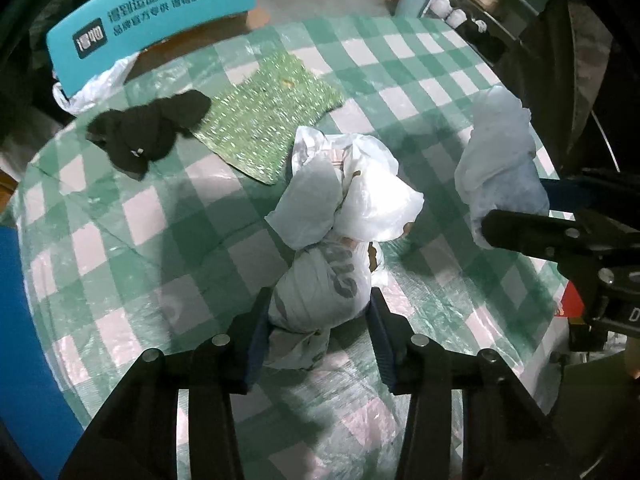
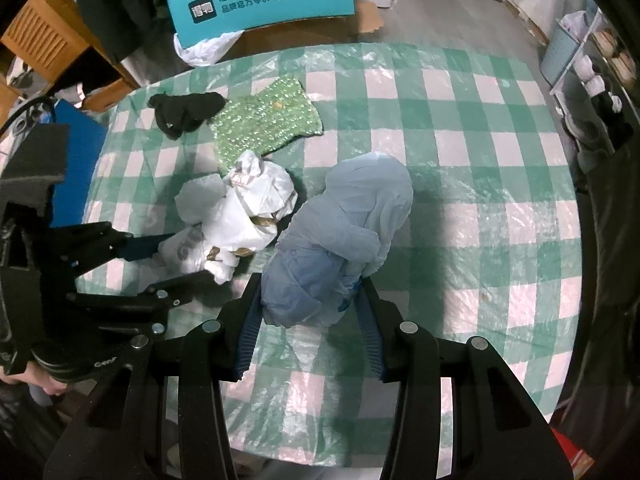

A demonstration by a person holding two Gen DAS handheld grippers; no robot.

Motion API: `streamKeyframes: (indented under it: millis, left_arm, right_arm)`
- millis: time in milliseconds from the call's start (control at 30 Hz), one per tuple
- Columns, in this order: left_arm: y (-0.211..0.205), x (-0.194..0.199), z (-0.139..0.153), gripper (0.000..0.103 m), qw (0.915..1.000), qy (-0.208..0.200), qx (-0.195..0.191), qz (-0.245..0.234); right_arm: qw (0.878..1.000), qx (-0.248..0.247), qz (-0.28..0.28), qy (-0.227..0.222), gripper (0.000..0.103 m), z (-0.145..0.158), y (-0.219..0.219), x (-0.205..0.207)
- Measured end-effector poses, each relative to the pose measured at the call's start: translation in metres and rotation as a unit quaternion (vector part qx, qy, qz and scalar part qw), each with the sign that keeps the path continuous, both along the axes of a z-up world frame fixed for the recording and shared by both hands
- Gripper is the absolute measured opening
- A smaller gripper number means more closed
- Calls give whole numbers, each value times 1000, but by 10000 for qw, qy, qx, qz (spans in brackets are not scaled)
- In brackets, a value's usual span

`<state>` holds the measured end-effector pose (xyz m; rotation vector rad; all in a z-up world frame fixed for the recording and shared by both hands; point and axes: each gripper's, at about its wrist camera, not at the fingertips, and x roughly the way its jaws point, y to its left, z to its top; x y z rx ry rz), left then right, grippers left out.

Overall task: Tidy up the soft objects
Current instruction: 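Lift and carry the bags and blue cloth over the box with both tools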

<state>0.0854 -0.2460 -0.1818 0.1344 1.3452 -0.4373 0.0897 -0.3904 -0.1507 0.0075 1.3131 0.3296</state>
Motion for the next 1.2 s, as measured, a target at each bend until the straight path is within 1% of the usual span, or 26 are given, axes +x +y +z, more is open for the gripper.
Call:
streamKeyframes:
  millis: [233,467,567,700,967,1200]
  left_arm:
    - [19,-12,23,46,9997,-201,41,117]
    - [37,-18,46,46,9991,-358,-92,204]
    - [44,-21,55,46,9987,-429,-118,256]
    - [55,-24,69,46,9981,-525,4,330]
    - [82,-31,95,46,9961,-709,-20,532]
    - [107,-38,118,46,9927,-970,-8,715]
  right_arm:
    - [9999,5,76,-122,44,14,10,-2]
    - [9995,6,178,-241,44,29,23,-4]
    - [9992,21,242,-318,44,37,31,-5]
    - [9985,48,343,-425,44,49,43,-7]
    - [9966,116,549,-602,44,72,65,-12]
    - [9925,209,876,-828,44,96,93,-18]
